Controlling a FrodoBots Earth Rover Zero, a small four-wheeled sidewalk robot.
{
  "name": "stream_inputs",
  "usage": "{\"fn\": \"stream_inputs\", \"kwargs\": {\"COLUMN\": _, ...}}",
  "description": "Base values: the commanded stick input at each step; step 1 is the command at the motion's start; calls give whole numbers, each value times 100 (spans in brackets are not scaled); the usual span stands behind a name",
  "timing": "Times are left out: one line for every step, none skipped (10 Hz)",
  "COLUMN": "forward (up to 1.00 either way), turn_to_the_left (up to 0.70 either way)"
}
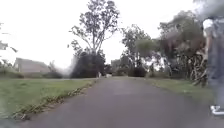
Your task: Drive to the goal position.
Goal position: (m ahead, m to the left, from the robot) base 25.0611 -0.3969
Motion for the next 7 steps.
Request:
{"fn": "stream_inputs", "kwargs": {"forward": 85, "turn_to_the_left": 0}}
{"fn": "stream_inputs", "kwargs": {"forward": 85, "turn_to_the_left": 0}}
{"fn": "stream_inputs", "kwargs": {"forward": 85, "turn_to_the_left": 0}}
{"fn": "stream_inputs", "kwargs": {"forward": 85, "turn_to_the_left": 0}}
{"fn": "stream_inputs", "kwargs": {"forward": 85, "turn_to_the_left": 0}}
{"fn": "stream_inputs", "kwargs": {"forward": 85, "turn_to_the_left": 0}}
{"fn": "stream_inputs", "kwargs": {"forward": 85, "turn_to_the_left": 0}}
